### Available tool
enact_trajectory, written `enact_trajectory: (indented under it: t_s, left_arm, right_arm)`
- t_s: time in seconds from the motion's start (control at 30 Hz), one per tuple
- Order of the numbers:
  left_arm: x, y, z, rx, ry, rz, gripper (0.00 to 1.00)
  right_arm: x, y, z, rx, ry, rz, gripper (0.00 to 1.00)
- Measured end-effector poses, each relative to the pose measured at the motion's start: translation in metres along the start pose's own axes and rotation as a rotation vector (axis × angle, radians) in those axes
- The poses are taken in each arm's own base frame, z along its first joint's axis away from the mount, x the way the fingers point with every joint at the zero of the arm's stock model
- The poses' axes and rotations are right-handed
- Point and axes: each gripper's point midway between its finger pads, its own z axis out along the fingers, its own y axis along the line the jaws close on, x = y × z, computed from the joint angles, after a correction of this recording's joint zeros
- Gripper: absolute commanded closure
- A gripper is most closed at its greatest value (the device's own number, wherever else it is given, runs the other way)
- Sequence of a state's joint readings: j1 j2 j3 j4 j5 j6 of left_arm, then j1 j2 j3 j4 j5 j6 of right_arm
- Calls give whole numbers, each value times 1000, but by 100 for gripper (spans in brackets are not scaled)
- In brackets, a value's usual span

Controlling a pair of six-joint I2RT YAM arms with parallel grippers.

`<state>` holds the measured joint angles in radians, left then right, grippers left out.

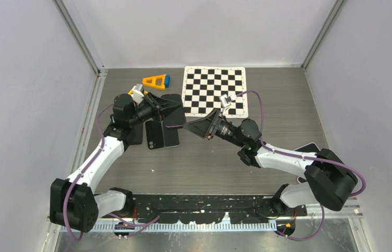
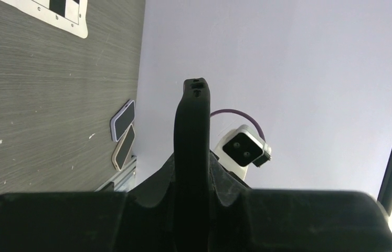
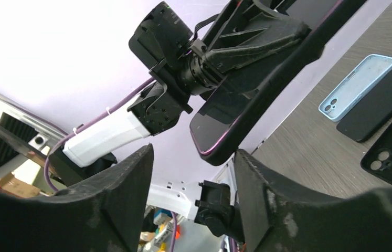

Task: Take the phone out of the phone case
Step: Remove the phone case from the phone.

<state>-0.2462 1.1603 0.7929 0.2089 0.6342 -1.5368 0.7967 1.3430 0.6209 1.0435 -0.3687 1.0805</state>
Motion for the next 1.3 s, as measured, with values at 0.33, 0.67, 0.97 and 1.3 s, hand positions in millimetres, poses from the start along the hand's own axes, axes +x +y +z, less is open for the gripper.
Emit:
enact_trajectory:
  t_s: [0.33,0.67,0.97,1.3]
  left_arm:
    - [-3,-3,-2,13,-18,0,100]
    - [-13,-10,-11,55,-85,-48,100]
    - [-18,-19,-21,77,-150,-61,100]
    - [-29,-27,-22,96,-207,-50,100]
  right_arm:
    - [4,-18,8,19,-9,82,90]
    - [2,-22,15,-4,-24,64,99]
    - [0,-21,21,-43,-58,-24,99]
    - [-9,-25,27,-20,-95,8,99]
